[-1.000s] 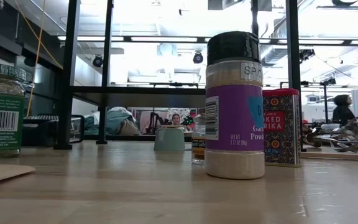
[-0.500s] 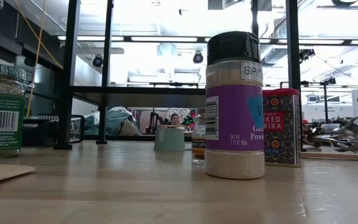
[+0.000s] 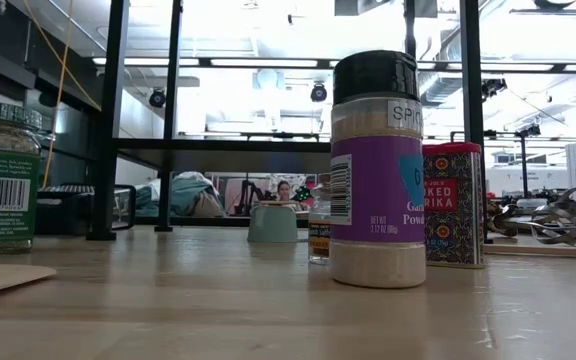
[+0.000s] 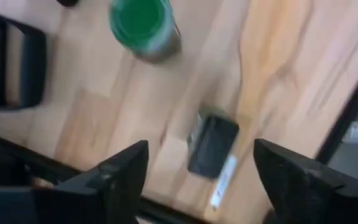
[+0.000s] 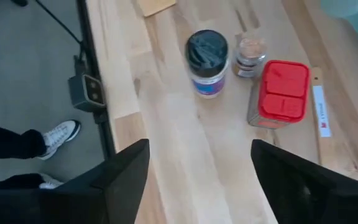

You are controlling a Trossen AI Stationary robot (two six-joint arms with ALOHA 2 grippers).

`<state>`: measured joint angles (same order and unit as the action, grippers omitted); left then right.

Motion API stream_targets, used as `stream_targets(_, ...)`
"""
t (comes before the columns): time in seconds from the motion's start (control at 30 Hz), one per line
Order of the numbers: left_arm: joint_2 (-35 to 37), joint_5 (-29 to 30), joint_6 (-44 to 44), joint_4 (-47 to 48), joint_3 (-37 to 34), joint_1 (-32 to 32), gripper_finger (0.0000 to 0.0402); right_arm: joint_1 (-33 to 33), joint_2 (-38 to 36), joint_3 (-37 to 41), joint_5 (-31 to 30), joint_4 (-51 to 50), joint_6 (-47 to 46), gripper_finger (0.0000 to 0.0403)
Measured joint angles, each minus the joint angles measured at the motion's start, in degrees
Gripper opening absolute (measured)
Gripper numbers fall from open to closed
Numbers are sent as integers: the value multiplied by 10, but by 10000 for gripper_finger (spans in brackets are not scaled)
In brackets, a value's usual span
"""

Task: Shelf spices
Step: Put the green seasoning bottle onto the shelf

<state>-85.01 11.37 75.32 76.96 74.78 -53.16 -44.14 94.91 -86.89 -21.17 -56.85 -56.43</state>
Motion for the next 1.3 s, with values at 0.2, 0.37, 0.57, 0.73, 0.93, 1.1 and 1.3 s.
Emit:
stream_targets(0.2, 0, 41, 28, 31, 0, 45, 305, 15, 0, 0, 0, -12, 1, 282)
stream_targets(0.37, 0, 82, 87, 54, 0, 69, 305, 18, 0, 0, -47, -12, 0, 282)
stream_targets(0.57, 2, 72, 100, 28, -18, 101, 305, 27, 17, 0, -51, -12, -17, 282)
stream_targets(0.73, 3, 9, 82, -61, -68, 137, 305, 38, 43, 0, -30, -4, -41, 282)
stream_targets(0.93, 5, 20, 79, -80, -77, 172, 305, 42, 60, 0, -19, 32, -50, 282)
stream_targets(1.1, 6, -3, 26, -91, -90, 192, 305, 41, 61, 0, -10, 45, -46, 282)
stream_targets(1.3, 7, -64, 5, -158, -143, 223, 305, 42, 61, 0, -9, 44, -50, 282)
